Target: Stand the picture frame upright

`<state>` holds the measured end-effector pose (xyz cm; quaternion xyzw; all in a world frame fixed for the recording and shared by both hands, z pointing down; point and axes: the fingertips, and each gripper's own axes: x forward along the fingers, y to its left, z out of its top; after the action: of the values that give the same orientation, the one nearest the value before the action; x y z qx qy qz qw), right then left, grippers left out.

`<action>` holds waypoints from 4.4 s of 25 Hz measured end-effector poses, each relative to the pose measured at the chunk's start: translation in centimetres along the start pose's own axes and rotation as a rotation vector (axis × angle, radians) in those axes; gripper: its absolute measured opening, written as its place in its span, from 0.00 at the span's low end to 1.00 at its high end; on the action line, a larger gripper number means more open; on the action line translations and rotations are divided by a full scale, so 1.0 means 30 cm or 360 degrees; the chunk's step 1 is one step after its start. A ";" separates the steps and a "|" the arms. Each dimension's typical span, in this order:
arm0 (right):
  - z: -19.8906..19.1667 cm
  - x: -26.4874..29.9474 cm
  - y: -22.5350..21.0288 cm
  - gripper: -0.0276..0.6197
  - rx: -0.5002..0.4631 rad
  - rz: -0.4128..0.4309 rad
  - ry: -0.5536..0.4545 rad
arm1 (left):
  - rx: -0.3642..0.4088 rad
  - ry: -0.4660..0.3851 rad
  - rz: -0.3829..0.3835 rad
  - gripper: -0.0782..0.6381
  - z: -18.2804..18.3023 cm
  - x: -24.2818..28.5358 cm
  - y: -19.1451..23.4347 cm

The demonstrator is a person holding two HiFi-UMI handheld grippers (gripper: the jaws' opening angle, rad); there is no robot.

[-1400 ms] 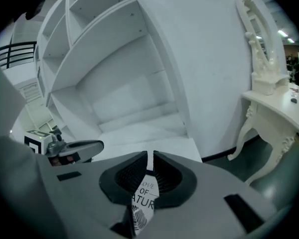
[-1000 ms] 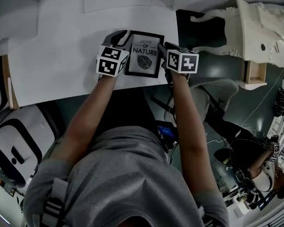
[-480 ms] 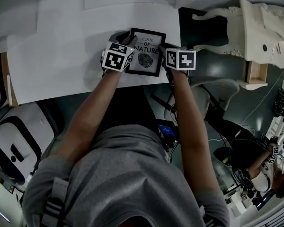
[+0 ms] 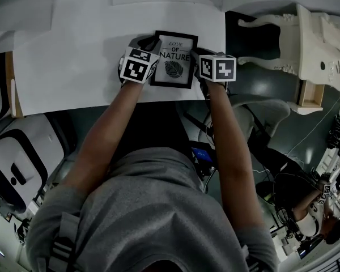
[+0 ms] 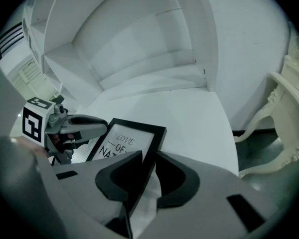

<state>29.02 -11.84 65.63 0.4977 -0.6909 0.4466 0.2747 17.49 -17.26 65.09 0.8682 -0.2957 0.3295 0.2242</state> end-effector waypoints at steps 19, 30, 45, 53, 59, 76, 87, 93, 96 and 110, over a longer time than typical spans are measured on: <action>-0.035 0.071 0.253 0.20 -0.0250 0.0388 0.0225 | -0.0025 0.0029 0.0132 0.21 -0.154 -0.204 0.128; -0.068 0.067 0.291 0.20 -0.0213 0.0434 0.0272 | -0.0038 0.0025 0.0145 0.21 -0.197 -0.247 0.119; -0.098 0.050 0.320 0.21 -0.0234 0.0356 0.0124 | -0.0151 -0.0032 0.0106 0.28 -0.241 -0.310 0.081; -0.106 0.057 0.314 0.24 -0.0272 0.0321 0.0096 | -0.0242 -0.0029 0.0118 0.28 -0.275 -0.308 0.053; -0.112 0.061 0.329 0.25 -0.0287 0.0273 0.0113 | -0.0278 -0.0002 0.0120 0.29 -0.291 -0.298 0.033; -0.105 0.067 0.321 0.25 -0.0298 0.0120 0.0096 | -0.0260 0.0075 0.0284 0.30 -0.301 -0.283 0.038; -0.098 0.075 0.317 0.25 -0.0239 0.0071 0.0055 | -0.0357 0.0007 0.0349 0.29 -0.306 -0.282 0.044; -0.088 0.068 0.325 0.24 -0.0233 0.0057 0.0026 | -0.0398 -0.0034 0.0376 0.26 -0.303 -0.298 0.056; -0.083 0.062 0.335 0.23 -0.0240 0.0062 0.0003 | -0.0407 -0.0066 0.0382 0.26 -0.292 -0.315 0.057; -0.023 0.021 0.378 0.21 -0.0272 0.0076 -0.0097 | -0.0428 -0.0176 0.0449 0.23 -0.241 -0.380 0.087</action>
<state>18.16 -10.31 62.56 0.4692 -0.7462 0.3770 0.2842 5.65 -10.75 62.50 0.7971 -0.4676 0.2670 0.2733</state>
